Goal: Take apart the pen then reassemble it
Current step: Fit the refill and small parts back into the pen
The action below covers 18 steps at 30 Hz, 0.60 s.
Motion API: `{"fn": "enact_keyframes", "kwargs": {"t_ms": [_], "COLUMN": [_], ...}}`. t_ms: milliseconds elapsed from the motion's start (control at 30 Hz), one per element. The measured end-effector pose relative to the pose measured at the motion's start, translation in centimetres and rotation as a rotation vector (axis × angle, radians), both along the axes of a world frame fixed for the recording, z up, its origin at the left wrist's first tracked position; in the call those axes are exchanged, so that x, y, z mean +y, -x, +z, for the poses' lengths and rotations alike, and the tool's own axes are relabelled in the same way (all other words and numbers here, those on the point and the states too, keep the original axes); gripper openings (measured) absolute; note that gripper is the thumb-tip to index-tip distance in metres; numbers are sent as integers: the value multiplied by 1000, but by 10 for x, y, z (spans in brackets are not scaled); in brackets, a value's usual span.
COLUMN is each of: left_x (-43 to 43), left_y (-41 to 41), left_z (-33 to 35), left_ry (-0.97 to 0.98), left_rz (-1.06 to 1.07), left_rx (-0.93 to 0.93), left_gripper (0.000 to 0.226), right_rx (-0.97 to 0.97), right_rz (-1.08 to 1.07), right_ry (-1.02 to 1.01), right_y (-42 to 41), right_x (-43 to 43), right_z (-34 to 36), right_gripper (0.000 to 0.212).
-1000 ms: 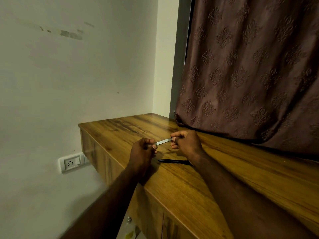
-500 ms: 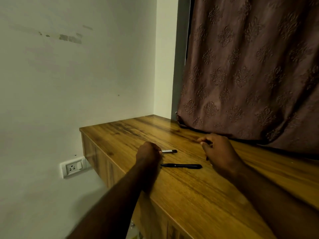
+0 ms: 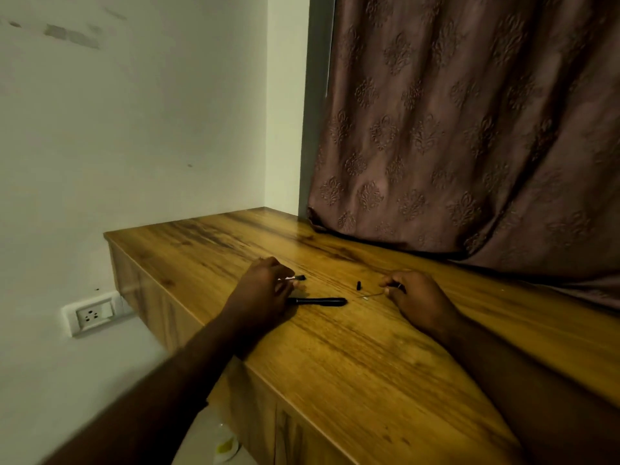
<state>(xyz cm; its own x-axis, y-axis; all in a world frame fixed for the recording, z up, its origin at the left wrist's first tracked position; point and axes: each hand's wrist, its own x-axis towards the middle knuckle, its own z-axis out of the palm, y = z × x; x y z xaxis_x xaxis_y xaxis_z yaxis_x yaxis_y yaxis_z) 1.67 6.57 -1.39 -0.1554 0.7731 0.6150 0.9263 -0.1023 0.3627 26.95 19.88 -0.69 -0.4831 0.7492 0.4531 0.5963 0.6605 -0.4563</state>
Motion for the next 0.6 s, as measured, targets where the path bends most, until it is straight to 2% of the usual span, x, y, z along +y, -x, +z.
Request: {"fn": "enact_keyframes", "kwargs": {"t_ms": [67,100,267,600], "left_x": [-4,-5,-4,2], "left_y": [-11,-14,-16,-10], "left_z": [0,2,5,-1], "left_ry": [55,76,164,194], "left_rz": [-79,-93,-76,-87], "left_rx": [199,235,243,172], "left_gripper": [26,27,30,28], "right_rx": [-46,-57,-90,-157], "right_rz": [39,57,120,166], "right_ry": [5,2,16,-11], "right_y": [5,7,19,24], "right_x": [-1,-2,-7,-8], "right_z": [-1,-1,1,-2], "right_gripper": [15,15,17,10]}}
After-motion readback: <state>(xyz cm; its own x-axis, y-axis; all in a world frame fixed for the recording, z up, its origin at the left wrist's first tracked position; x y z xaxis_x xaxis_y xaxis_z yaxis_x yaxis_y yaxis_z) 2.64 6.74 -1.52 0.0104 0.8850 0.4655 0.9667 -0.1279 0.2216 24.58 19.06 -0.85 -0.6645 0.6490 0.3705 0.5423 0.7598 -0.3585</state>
